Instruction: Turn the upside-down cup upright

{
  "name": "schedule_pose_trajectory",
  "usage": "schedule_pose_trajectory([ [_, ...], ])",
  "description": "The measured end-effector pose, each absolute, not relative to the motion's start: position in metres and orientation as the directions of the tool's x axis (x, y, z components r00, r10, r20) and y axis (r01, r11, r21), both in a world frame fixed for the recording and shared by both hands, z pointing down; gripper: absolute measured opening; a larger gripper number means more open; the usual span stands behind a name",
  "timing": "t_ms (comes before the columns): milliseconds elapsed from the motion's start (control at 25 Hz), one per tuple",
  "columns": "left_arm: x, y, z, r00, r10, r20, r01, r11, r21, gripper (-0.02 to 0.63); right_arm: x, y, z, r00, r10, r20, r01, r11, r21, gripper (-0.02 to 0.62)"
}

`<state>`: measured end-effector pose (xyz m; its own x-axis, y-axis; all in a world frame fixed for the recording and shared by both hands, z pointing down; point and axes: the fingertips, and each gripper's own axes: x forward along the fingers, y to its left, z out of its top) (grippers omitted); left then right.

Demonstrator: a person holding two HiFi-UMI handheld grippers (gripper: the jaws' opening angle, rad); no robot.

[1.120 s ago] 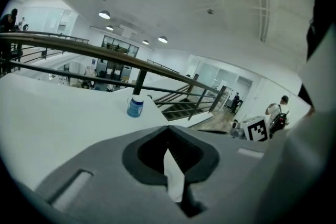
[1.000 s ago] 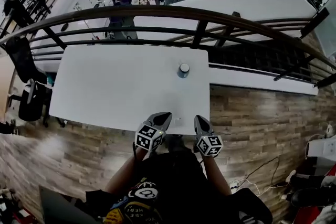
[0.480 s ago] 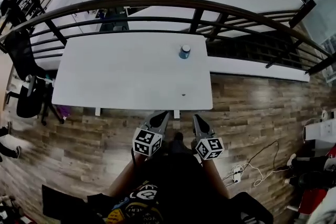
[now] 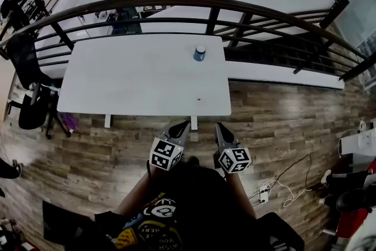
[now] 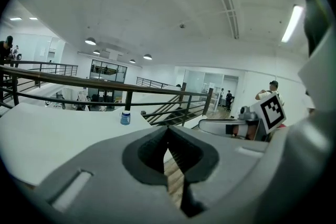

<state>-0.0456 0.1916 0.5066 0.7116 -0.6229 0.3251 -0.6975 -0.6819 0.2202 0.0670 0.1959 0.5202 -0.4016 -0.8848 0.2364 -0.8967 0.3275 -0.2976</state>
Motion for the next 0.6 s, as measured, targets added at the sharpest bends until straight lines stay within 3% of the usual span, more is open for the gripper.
schedule_pose_trajectory([
  [600, -0.0361, 0.1897, 0.5136, 0.672, -0.646, 0.362, -0.732, -0.655, 0.187, 0.006, 0.0752, 0.1968, 0.5242, -0.43, -0.859, 0.279, -0.888, 0.347, -0.302, 0.002],
])
